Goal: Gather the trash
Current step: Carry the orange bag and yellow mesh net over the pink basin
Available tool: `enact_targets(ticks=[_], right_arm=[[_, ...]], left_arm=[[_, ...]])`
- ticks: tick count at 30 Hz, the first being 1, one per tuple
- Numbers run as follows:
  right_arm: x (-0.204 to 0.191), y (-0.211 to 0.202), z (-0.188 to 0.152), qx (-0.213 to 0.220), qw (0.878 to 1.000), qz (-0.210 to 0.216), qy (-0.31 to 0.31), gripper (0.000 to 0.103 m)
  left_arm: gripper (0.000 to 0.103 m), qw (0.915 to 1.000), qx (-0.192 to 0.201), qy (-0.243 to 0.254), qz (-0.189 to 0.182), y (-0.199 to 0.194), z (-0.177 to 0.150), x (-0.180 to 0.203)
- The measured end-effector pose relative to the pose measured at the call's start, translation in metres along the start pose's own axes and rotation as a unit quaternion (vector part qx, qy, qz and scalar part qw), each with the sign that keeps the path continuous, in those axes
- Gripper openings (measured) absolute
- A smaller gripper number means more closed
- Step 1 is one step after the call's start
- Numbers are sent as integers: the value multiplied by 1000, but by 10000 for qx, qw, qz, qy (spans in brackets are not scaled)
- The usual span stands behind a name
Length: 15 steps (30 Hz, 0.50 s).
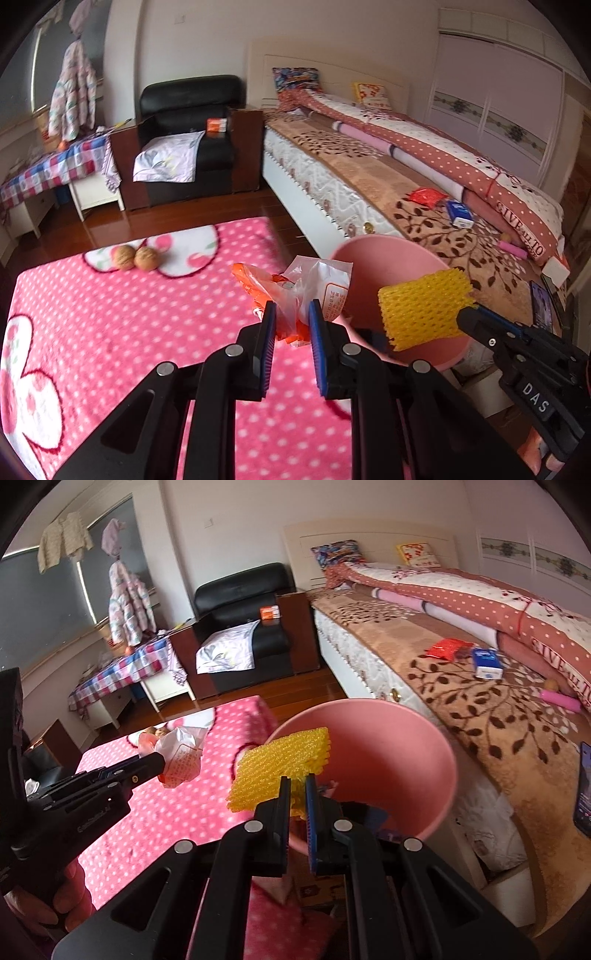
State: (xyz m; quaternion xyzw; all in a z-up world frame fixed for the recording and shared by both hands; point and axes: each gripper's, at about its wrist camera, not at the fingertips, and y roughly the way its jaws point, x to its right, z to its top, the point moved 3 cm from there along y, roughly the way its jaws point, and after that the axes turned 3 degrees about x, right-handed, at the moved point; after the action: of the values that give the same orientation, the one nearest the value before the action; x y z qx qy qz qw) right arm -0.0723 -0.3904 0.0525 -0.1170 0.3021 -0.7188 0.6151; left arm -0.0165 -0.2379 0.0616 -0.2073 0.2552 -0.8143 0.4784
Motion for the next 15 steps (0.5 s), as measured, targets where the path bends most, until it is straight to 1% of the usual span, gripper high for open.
enact_targets(ticks=[4,10,15], right_arm=[[14,1,1,-1,9999,-110,84,8],[30,5,2,-28,9995,-242,216,8],[40,13,1,-95,9990,-325,281,8]], left_arm=[[17,9998,12,153,-85,8,5,21],[17,9993,-41,303,-233,23,9,41],[17,9982,-232,334,-451,42,8,55]])
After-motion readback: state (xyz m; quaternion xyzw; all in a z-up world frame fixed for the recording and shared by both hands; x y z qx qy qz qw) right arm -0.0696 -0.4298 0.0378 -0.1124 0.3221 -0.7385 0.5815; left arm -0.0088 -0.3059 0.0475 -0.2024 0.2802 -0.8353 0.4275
